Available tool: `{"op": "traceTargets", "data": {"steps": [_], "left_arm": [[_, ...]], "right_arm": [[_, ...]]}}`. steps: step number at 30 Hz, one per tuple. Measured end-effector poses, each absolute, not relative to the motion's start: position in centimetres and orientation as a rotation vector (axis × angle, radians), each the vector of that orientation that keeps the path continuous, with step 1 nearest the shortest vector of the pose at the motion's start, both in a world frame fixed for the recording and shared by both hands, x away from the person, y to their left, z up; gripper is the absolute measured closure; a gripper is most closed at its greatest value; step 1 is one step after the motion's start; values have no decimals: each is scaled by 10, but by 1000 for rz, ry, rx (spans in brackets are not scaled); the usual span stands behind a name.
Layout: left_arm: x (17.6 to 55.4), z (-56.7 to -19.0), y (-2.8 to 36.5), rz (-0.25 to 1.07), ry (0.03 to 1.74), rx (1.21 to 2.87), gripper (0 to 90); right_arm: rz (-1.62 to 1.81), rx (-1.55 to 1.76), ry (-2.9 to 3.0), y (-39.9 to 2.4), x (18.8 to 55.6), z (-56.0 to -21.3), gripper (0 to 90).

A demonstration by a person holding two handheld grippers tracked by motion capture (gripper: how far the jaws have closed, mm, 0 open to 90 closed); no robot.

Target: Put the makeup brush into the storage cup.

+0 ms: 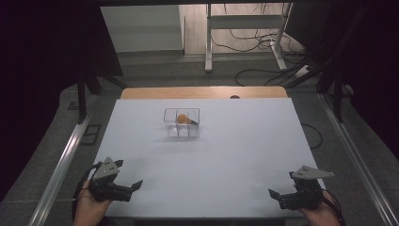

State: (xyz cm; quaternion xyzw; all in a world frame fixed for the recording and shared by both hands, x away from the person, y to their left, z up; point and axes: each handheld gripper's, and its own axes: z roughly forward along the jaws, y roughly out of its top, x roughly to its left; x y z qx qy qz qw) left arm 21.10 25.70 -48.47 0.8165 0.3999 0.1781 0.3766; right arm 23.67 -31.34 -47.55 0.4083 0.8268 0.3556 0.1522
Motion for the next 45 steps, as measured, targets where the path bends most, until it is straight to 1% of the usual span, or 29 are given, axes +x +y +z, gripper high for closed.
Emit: {"op": "traceTargets", "data": {"steps": [18, 27, 45], "left_arm": [[196, -489, 272, 495, 1075, 2094, 0], [192, -493, 276, 525, 1103, 2126, 0], [184, -500, 287, 512, 1175, 2147, 0]], "right_arm": [[1019, 1175, 2372, -314, 236, -476, 0], [1017, 1175, 2374, -314, 236, -476, 0], [1011, 1178, 2381, -314, 236, -476, 0]]}}
